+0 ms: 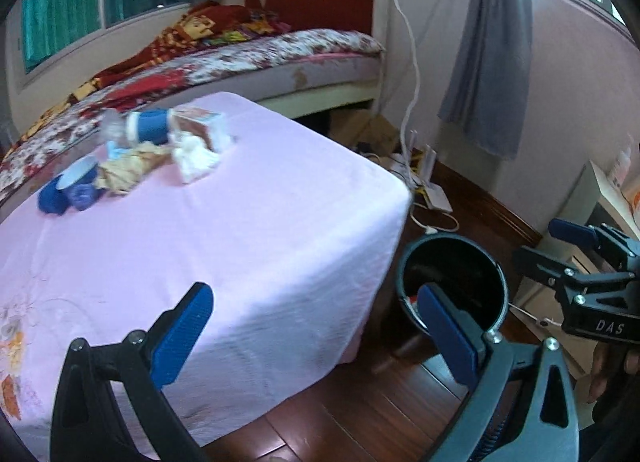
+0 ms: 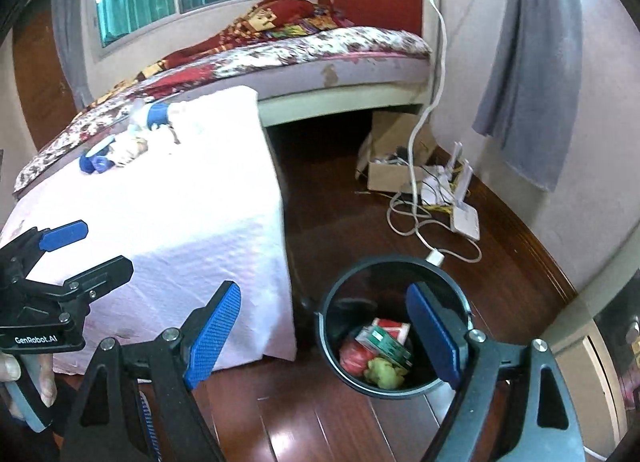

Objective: Collect trash
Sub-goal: 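Move both open tools back toward the remaining trash on the table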

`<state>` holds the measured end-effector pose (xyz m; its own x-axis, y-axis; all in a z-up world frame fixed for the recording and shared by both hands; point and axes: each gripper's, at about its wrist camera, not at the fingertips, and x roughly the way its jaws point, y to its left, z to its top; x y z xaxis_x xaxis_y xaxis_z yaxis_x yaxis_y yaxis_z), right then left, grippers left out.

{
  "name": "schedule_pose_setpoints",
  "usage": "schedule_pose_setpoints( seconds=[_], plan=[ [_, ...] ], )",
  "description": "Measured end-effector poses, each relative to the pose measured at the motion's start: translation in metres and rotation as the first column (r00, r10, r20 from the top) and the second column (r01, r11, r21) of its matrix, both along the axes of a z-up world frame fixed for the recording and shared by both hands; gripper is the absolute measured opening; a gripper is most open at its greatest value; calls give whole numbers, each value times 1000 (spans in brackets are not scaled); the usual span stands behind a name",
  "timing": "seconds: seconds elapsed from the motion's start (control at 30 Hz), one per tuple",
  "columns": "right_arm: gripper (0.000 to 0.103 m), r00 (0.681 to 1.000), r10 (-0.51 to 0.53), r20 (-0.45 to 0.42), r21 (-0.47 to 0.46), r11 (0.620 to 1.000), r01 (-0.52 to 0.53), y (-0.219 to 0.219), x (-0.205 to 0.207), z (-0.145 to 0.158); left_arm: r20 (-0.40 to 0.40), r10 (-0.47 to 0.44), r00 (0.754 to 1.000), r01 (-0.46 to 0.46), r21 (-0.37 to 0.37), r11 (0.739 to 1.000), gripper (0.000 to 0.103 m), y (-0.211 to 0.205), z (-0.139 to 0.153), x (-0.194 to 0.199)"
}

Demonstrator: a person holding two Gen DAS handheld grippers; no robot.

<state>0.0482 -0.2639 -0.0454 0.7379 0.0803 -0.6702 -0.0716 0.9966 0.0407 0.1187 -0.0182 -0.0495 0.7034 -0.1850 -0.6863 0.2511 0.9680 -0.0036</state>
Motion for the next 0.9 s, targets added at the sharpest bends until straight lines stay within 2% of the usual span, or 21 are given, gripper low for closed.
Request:
schedule_pose_setpoints(
  seconds=[0.4, 0.67, 0.7, 0.77, 0.83, 0.9],
  plan=[
    [86, 989, 127, 75, 33, 991, -130, 76, 32, 24, 47, 153, 987, -152, -32, 988, 102, 90, 13, 7],
    [86, 974, 209, 93, 28, 977, -212, 131, 59, 30, 63, 244, 968, -243, -20, 970, 92, 148, 11, 25],
    [85, 970, 225, 91, 20, 973, -228, 139, 65, 29, 59, 249, 967, -248, -25, 968, 90, 155, 10, 29],
    [78, 966, 245, 84, 2, 969, -246, 151, 73, 28, 50, 258, 965, -257, -27, 966, 84, 164, 9, 36],
    [73, 961, 266, 78, -2, 964, -266, 163, 86, 27, 47, 269, 962, -268, -26, 963, 84, 172, 6, 44],
    [72, 957, 280, 74, -7, 960, -280, 176, 101, 25, 45, 277, 960, -276, -24, 961, 84, 179, 4, 55]
  ],
)
